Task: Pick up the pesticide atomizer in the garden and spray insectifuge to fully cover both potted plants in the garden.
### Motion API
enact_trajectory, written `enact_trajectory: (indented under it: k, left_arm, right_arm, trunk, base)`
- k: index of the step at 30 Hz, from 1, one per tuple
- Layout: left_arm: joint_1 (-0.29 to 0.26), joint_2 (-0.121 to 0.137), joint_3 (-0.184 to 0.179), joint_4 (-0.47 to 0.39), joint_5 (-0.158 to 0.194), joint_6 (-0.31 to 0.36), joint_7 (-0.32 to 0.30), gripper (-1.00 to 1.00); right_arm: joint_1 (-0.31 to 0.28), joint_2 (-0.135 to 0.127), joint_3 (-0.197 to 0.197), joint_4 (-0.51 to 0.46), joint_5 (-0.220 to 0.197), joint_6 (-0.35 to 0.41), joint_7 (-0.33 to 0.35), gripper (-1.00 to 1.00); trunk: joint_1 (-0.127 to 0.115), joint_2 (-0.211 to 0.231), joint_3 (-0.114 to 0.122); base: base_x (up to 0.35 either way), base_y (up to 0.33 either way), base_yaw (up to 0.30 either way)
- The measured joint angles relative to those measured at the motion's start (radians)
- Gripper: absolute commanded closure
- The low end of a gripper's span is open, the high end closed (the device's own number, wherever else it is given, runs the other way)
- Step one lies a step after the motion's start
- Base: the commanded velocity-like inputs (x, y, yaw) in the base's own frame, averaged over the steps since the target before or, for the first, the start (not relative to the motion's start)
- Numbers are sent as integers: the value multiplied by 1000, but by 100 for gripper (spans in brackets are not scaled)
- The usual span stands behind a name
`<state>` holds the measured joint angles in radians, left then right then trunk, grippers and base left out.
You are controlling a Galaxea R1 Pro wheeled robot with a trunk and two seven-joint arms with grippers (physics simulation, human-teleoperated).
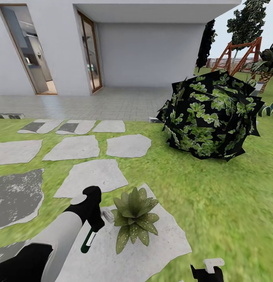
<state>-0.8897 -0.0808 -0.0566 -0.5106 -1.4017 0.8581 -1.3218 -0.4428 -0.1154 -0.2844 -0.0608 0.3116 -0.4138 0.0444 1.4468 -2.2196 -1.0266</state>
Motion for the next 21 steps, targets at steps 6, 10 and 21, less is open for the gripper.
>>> enact_trajectory:
  k: [6, 10, 21]
  left_arm:
    - [-1, -5, 4, 0, 0, 2, 0, 100]
    - [-2, -14, 4, 1, -1, 3, 0, 100]
    - [-8, -18, 2, 0, -4, 7, 1, 100]
  right_arm:
    - [0, 0, -2, -2, 0, 0, 0, -100]
    - [0, 0, -2, -2, 0, 0, 0, -100]
    - [0, 1, -2, 0, 0, 0, 0, -100]
  trunk:
    - [1, 0, 0]
    - [0, 0, 0]
    - [0, 0, 0]
  base:
    - [-222, 62, -159]
    - [-175, 240, -295]
    - [12, 286, -255]
